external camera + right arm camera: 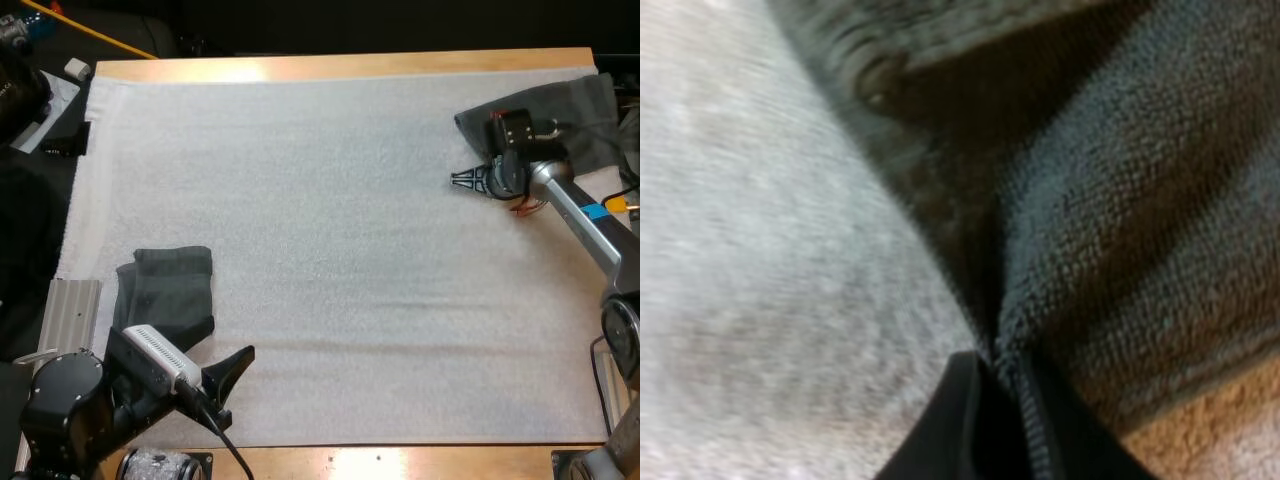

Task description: Pick towel from pile, fold and stack

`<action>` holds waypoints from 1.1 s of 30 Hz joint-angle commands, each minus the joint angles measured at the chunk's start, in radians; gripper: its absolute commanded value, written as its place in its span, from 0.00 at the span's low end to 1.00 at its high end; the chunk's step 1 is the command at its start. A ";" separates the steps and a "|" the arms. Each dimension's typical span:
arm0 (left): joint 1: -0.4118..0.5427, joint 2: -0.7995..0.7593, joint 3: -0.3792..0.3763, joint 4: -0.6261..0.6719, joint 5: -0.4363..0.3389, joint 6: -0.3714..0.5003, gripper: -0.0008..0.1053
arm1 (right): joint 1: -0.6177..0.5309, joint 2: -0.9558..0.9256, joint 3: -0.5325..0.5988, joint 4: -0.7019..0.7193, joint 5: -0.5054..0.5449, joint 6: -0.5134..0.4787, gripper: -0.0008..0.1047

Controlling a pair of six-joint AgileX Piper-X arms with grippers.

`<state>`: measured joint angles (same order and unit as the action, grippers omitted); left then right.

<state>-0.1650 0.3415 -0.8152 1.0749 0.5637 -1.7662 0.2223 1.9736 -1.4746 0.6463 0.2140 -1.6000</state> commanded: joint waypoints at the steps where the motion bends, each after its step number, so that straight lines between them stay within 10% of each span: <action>1: -0.006 0.006 -0.005 0.000 0.009 -0.007 0.59 | 0.013 -0.036 -0.011 0.011 -0.006 -0.044 0.01; 13: -0.007 0.001 -0.007 -0.001 0.012 -0.009 0.59 | 0.171 -0.347 -0.013 0.105 -0.034 -0.214 0.01; 33: -0.007 0.008 -0.005 0.005 0.015 -0.008 0.59 | 0.489 -0.604 -0.015 0.351 -0.178 -0.109 0.01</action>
<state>-0.1650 0.3473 -0.8152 1.0749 0.5671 -1.7725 0.6442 1.3912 -1.4815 0.9774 0.0900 -1.7493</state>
